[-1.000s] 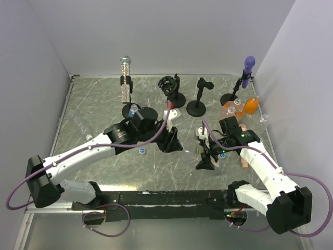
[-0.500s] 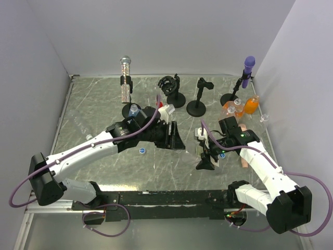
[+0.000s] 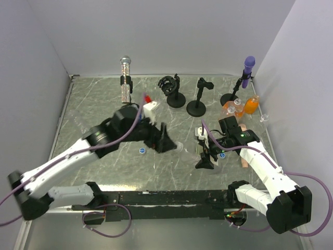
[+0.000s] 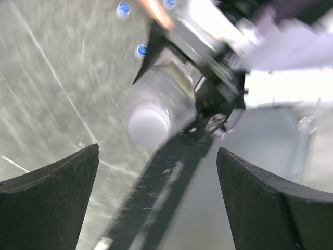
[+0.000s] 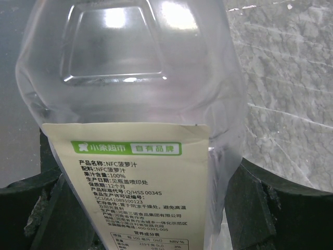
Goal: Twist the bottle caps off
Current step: Unscrew the bottle cap from the plastic bottle.
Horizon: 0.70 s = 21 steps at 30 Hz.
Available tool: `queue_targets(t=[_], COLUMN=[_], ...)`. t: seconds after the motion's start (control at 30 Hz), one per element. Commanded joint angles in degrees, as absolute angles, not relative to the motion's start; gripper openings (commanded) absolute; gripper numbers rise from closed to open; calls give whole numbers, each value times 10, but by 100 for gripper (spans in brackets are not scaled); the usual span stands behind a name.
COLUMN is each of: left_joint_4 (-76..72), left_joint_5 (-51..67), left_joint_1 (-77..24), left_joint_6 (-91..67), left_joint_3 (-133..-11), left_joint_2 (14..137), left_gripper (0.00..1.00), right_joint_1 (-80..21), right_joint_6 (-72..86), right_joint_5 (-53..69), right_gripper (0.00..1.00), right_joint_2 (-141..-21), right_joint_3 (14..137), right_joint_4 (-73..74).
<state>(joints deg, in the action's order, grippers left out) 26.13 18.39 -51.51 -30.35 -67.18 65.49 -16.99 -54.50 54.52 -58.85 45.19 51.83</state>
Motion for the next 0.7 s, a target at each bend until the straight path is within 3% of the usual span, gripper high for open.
queue_targets(t=[0.0,0.23,0.4,0.57,0.67], left_joint_4=[198,-62,-1,-52,-37], left_joint_5=[210,291,336,367,392], left_joint_1=[-518,-517,-514,-512,-511], left_joint_6=[-87,214,307,300,307], left_joint_3=[-582,-362,-428,-446,-473], left_joint_2=[542,383,495,563,598], left_gripper=[97,97,97,99,91], right_joint_1=[-173,-173,-173,-172,-171], right_joint_6=[-561,-562,-565,-565,-564], right_joint_5=[571,572,574,571,571], right_gripper=[12,12,12,12,12], right_joint_2=[-586,-589,-592,-591,-589], right_joint_3=[461,461,461,461,461], right_joint_4=[504,506,507,508,507])
